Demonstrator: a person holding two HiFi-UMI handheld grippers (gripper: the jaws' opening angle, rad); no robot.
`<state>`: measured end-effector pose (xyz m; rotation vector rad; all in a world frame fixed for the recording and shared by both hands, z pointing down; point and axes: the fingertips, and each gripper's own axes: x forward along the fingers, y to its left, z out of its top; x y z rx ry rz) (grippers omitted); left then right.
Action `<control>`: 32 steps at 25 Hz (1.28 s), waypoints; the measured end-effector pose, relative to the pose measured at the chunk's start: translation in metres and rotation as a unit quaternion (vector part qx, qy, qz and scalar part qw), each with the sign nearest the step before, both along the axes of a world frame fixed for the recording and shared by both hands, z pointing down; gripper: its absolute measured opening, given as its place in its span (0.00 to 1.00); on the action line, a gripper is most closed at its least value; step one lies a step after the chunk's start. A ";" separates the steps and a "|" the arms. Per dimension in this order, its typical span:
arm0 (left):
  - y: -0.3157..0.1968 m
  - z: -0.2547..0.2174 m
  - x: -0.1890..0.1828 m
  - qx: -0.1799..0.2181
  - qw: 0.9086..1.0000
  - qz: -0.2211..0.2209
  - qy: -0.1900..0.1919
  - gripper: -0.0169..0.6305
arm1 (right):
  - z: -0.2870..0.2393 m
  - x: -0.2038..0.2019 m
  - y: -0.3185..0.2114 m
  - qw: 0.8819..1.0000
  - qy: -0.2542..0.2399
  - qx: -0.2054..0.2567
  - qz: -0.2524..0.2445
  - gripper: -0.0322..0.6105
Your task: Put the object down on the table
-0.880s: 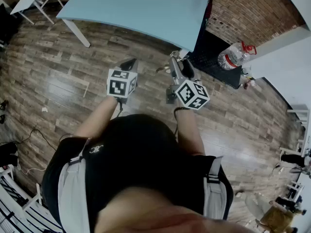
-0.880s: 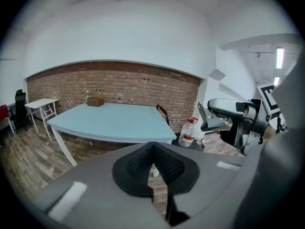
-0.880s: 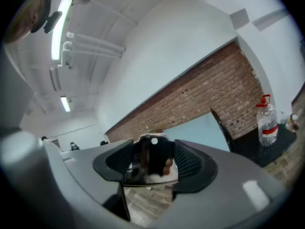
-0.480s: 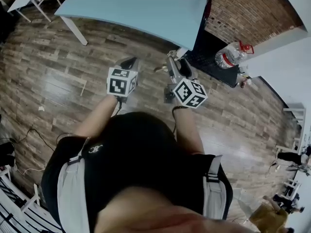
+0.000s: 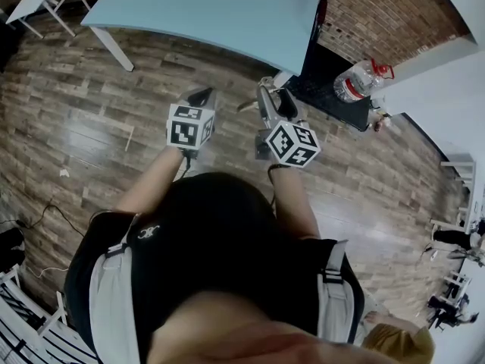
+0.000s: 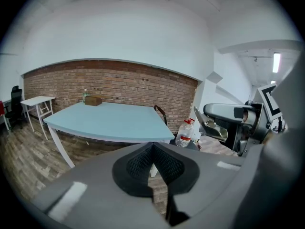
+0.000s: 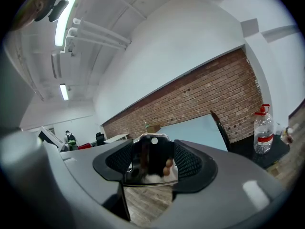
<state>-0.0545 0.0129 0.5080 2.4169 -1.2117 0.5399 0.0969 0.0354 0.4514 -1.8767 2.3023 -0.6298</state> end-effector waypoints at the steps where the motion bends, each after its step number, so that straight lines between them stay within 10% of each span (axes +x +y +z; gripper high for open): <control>1: -0.001 0.000 -0.002 0.000 1.000 0.001 -0.001 0.03 | 0.000 -0.003 -0.001 1.000 0.003 -0.001 0.000 0.49; 32: -0.059 0.027 -0.052 -0.004 1.000 0.024 -0.015 0.03 | 0.030 -0.038 -0.053 0.997 0.031 -0.033 0.061 0.49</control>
